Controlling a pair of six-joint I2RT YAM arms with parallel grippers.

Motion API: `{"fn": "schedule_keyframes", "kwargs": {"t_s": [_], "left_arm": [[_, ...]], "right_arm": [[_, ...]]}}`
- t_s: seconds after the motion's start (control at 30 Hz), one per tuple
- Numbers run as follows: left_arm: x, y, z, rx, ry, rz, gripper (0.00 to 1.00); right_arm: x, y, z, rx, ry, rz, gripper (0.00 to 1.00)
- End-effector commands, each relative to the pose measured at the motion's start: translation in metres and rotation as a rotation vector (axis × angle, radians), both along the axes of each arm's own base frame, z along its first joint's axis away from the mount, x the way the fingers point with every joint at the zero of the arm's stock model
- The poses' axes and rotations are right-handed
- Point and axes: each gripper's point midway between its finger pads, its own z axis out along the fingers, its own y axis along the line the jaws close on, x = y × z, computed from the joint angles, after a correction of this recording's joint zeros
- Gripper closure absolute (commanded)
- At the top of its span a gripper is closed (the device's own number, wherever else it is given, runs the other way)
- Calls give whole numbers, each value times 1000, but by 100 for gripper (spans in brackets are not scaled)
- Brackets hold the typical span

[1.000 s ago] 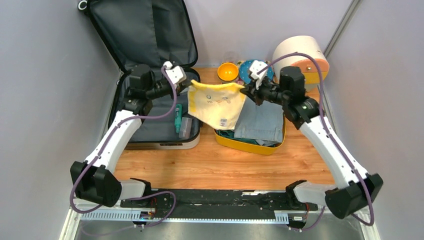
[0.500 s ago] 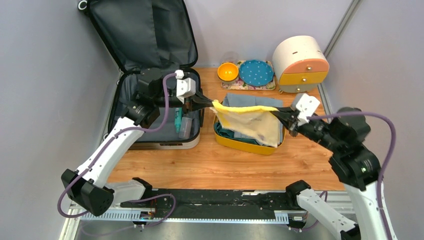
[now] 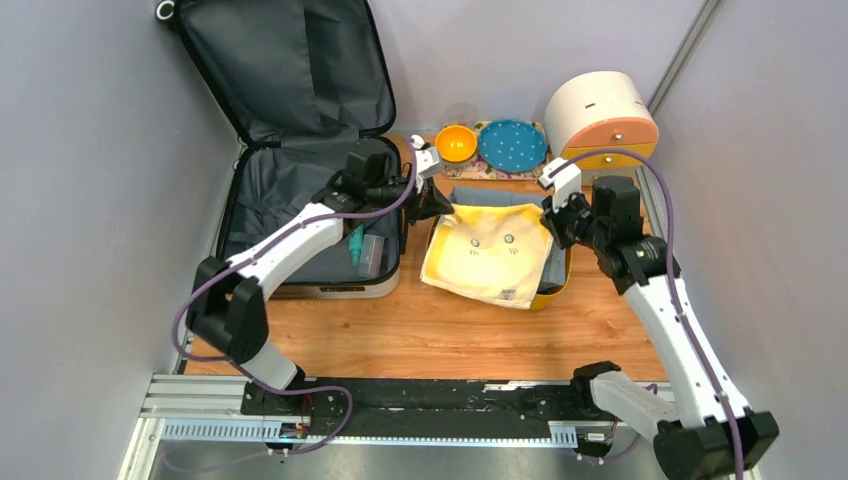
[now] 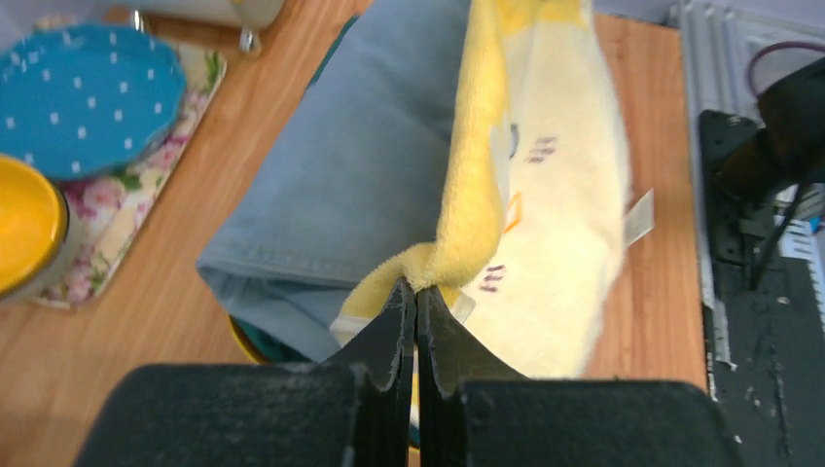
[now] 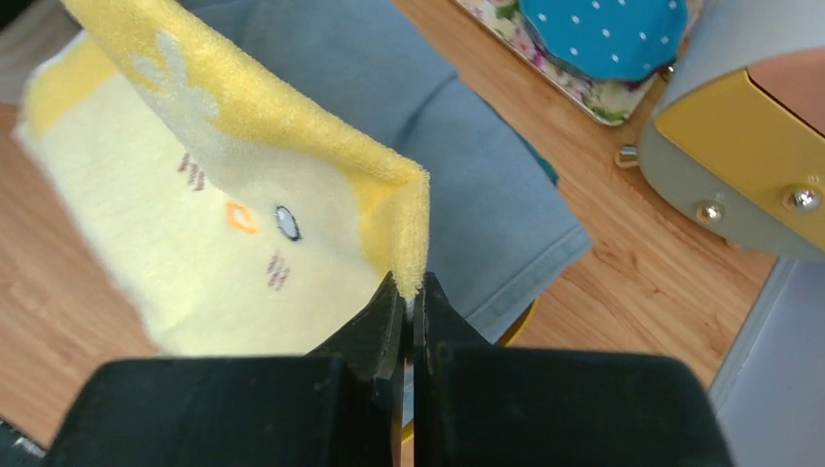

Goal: Open, take out, and arrange the luggage

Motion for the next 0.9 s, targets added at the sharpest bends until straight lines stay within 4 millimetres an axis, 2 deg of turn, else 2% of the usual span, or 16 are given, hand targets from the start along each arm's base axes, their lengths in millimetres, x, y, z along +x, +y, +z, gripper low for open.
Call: {"fn": "schedule_keyframes", "kwargs": {"t_s": [0.0, 0.07, 0.17, 0.27, 0.4, 0.43, 0.47, 0.5, 0.53, 0.57, 0.63, 0.7, 0.73, 0.8, 0.87], "left_arm": [[46, -12, -3, -36, -38, 128, 100], [57, -15, -3, -48, -46, 157, 100], [75, -20, -13, -30, -46, 193, 100], [84, -21, -21, -24, -52, 216, 100], [91, -24, -43, 31, -4, 215, 100], [88, -22, -52, 64, 34, 213, 100], [91, -22, -48, 73, 37, 223, 93], [90, -20, -51, 92, 55, 230, 81], [88, -15, -56, 125, 87, 241, 56], [89, -12, -52, 133, 84, 254, 43], [88, 2, -42, 131, 108, 281, 25], [83, 14, -26, 102, 134, 283, 23], [84, 26, -24, 103, 159, 299, 22], [77, 39, -11, 84, 175, 296, 21], [74, 58, -16, 93, 200, 326, 21]], "right_arm": [[53, -29, 17, 11, -74, -131, 100], [63, -39, 16, 23, -56, -155, 100], [75, -46, -4, -4, -13, -159, 100], [85, -53, -9, -16, -18, -170, 100], [86, -49, -20, -11, 32, -143, 100], [81, -47, -27, -16, 72, -126, 86], [81, -46, -31, -15, 96, -118, 76], [82, -46, -24, -14, 89, -118, 67], [81, -46, -23, -16, 101, -120, 45], [81, -46, -15, -14, 89, -124, 37], [83, -46, 4, -9, 60, -123, 26], [82, -42, 12, -14, 53, -85, 23], [79, -40, 24, -14, 52, -73, 22], [74, -26, 26, -3, 87, 6, 21], [68, -7, 23, 0, 124, 72, 21]]}}
